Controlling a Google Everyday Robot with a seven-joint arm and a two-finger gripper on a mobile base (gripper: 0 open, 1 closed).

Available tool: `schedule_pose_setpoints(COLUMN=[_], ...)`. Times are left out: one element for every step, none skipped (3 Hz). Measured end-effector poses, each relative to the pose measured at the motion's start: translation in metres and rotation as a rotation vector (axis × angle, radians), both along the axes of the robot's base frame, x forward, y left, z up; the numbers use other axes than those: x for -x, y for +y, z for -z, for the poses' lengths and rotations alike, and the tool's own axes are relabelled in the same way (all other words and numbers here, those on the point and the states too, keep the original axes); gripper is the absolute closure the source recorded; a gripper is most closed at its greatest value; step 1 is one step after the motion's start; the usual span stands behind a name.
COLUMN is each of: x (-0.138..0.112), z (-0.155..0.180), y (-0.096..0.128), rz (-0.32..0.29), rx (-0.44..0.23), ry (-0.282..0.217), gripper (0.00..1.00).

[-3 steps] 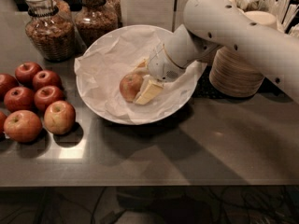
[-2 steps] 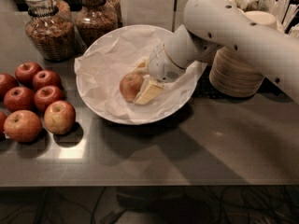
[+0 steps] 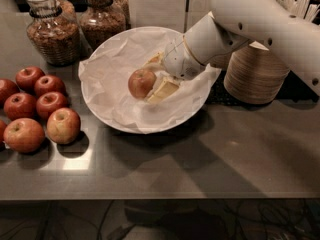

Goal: Pick apple from white bowl

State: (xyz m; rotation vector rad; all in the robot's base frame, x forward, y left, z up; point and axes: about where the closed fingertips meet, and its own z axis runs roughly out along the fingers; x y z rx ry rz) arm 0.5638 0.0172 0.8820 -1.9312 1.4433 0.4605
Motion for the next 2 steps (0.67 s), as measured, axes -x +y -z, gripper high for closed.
schedule_pose_setpoints(x=[-0.0019,-0.0019], z=[-0.048,-0.048], y=[0.0011,0.0011], rz=[-0.037,-0.037], rx=[-0.095,-0.095], ry=[-0.061,-0.061], gripper=[1.0,1.0])
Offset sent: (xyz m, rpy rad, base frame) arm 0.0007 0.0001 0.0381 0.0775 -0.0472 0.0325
